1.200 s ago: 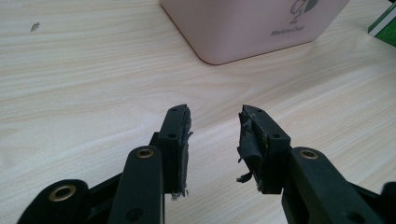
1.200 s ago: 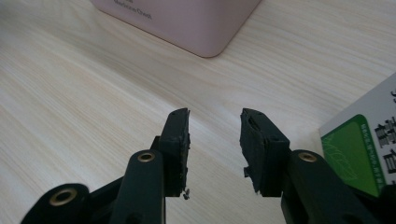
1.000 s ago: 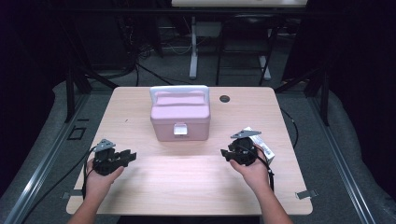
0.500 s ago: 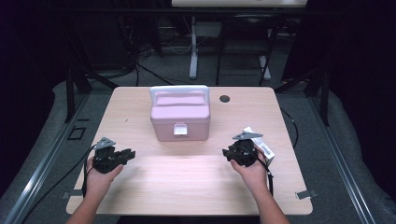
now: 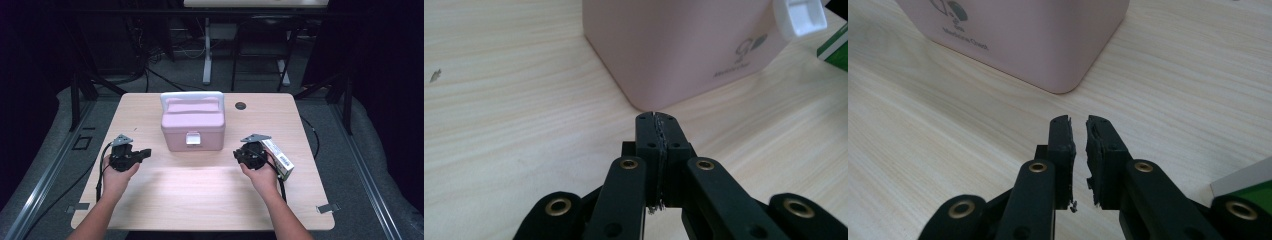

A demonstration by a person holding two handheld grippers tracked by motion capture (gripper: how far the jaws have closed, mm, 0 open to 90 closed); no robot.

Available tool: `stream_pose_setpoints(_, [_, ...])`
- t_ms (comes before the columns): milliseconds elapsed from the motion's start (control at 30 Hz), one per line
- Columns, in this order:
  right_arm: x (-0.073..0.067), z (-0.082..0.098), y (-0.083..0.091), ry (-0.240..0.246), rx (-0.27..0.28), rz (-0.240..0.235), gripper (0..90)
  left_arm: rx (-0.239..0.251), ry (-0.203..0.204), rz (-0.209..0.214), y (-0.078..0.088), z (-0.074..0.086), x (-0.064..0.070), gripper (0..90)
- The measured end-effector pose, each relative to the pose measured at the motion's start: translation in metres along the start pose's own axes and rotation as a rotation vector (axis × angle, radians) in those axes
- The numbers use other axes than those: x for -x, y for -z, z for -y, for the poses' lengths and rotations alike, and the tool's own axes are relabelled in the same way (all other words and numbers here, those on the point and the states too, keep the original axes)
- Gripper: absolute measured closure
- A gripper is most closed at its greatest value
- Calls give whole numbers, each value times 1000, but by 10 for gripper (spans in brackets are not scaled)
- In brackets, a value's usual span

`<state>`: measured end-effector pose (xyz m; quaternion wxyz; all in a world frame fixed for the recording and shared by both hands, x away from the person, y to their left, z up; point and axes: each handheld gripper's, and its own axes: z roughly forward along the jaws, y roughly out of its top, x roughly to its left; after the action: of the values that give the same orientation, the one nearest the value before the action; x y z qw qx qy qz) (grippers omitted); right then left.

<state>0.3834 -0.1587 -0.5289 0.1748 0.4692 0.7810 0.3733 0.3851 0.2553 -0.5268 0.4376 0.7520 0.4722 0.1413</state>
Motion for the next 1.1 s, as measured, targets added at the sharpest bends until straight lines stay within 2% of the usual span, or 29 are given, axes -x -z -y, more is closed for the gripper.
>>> stream_pose_setpoints(33, [1, -2, -3, -2, 0, -1, 826, 12, 14, 9, -4, -4, -2, 899])
stream_pose_setpoints(133, [2, -5, -6, -3, 13, 0, 847, 9, 11, -2, -10, -8, -3, 900])
stream_pose_setpoints(200, [4, -9, -7, -11, 25, -1, 869, 8, 23, -2, -15, -12, -4, 900])
stream_pose_setpoints(233, [6, -12, -8, -43, 42, -15, 890, 31, 47, 10, -21, -16, -6, 900])
stream_pose_setpoints(333, [9, -15, -11, -53, 41, -18, 898, 15, 35, 1, -26, -19, -6, 900])
stream_pose_setpoints(433, [9, -18, -14, -29, 42, 4, 900, 26, 48, 0, -33, -24, -7, 900])
stream_pose_setpoints(567, [8, -22, -16, -5, 44, 21, 900, 17, 45, -5, -36, -28, -6, 900])
stream_pose_setpoints(600, [8, -24, -16, -15, 46, 19, 900, 20, 46, -6, -36, -30, -6, 900])
stream_pose_setpoints(700, [8, -28, -17, -5, 44, 4, 900, 35, 63, 10, -37, -36, -5, 900])
stream_pose_setpoints(767, [5, -33, -17, 14, 46, 8, 900, 25, 46, 1, -38, -43, -3, 900])
stream_pose_setpoints(1067, [5, -48, -29, -10, 56, 15, 900, 21, 32, -10, -47, -48, -4, 900])
stream_pose_setpoints(1100, [5, -51, -33, 0, 46, 26, 900, 23, 45, -8, -49, -49, -5, 900])
